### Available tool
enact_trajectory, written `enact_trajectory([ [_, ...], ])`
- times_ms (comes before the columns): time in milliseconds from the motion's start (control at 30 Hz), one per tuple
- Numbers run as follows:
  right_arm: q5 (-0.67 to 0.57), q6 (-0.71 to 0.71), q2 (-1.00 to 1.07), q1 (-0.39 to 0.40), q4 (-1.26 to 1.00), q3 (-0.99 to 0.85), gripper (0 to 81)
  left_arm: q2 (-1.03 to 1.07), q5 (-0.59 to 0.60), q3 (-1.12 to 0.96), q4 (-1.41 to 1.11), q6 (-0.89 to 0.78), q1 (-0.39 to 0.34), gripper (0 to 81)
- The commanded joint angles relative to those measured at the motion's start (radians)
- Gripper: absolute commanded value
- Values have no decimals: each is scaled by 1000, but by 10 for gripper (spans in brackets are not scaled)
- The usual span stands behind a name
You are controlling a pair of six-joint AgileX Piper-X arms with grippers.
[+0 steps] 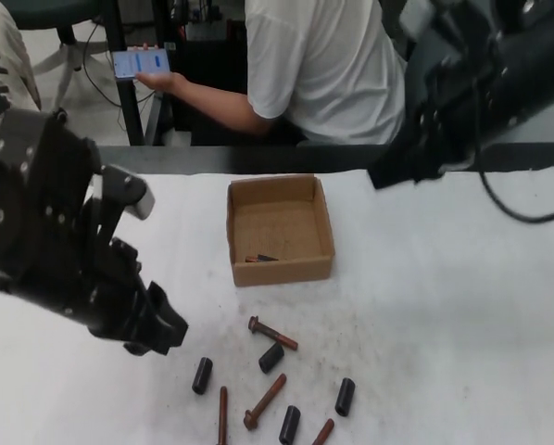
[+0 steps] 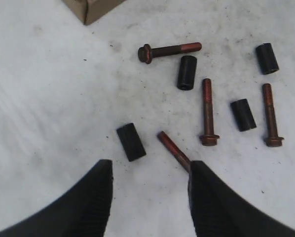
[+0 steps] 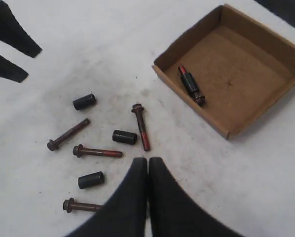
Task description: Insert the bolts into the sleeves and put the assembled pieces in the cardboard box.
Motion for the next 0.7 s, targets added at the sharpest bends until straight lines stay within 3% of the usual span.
enact_trajectory([
  [0,-12,26,0,32,-2,83,8,-13,-5,-29,79,6,-31,464],
  [300,-98,90,-8,74,-34,127,8,84,-58,-7,90,-26,-53,464],
  [667,-117,128,-56,80,-54,127,8,203,-65,-16,-29,-101,-53,464],
])
